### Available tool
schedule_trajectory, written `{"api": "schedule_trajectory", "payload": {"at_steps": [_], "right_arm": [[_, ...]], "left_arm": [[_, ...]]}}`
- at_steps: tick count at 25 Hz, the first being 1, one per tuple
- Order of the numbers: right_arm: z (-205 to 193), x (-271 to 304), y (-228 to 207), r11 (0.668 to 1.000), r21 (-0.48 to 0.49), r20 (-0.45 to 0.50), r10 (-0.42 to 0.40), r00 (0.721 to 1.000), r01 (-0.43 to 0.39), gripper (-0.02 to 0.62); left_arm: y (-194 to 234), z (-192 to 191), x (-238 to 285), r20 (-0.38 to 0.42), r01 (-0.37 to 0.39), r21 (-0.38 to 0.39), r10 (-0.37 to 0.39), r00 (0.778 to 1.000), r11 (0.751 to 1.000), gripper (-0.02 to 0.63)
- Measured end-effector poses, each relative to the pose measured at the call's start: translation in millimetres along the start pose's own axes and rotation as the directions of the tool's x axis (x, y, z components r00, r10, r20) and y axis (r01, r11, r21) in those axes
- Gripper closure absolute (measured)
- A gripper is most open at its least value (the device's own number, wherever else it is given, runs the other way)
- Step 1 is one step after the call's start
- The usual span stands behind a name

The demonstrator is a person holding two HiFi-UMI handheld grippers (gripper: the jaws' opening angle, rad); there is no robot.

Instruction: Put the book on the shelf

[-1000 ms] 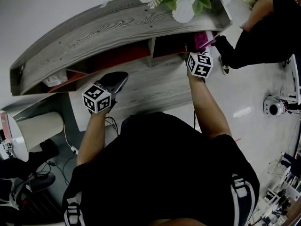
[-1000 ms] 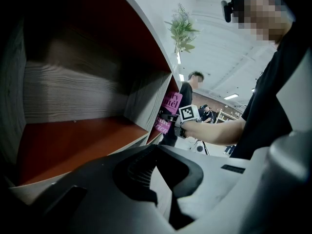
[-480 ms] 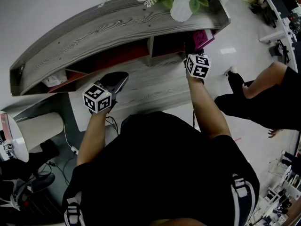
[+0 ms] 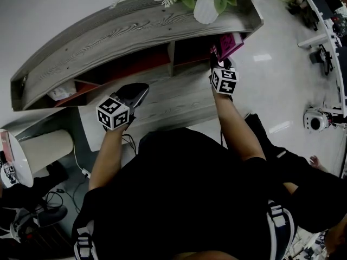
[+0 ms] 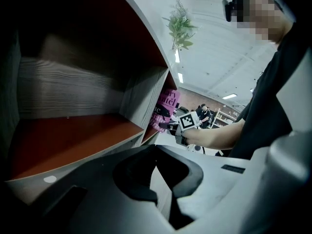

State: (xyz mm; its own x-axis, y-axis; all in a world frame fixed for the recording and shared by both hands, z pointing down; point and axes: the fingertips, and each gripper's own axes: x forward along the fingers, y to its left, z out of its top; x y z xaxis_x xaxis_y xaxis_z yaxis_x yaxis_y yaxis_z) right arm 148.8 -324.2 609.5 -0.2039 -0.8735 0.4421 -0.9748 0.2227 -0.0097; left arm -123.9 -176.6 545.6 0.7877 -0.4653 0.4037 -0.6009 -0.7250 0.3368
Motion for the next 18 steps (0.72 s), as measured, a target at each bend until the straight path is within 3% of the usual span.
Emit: {"api": "schedule_trajectory", "payload": {"at_steps": [18], "right_arm": [[-50,-28,-4,1.000,-0.019,-0.100,-0.011,0.995,0.009,0.443]], "left_arm": [[-8,-8,1,-0.015,0.005,-0.009,-0.005,1.000,1.000,0.586]]}}
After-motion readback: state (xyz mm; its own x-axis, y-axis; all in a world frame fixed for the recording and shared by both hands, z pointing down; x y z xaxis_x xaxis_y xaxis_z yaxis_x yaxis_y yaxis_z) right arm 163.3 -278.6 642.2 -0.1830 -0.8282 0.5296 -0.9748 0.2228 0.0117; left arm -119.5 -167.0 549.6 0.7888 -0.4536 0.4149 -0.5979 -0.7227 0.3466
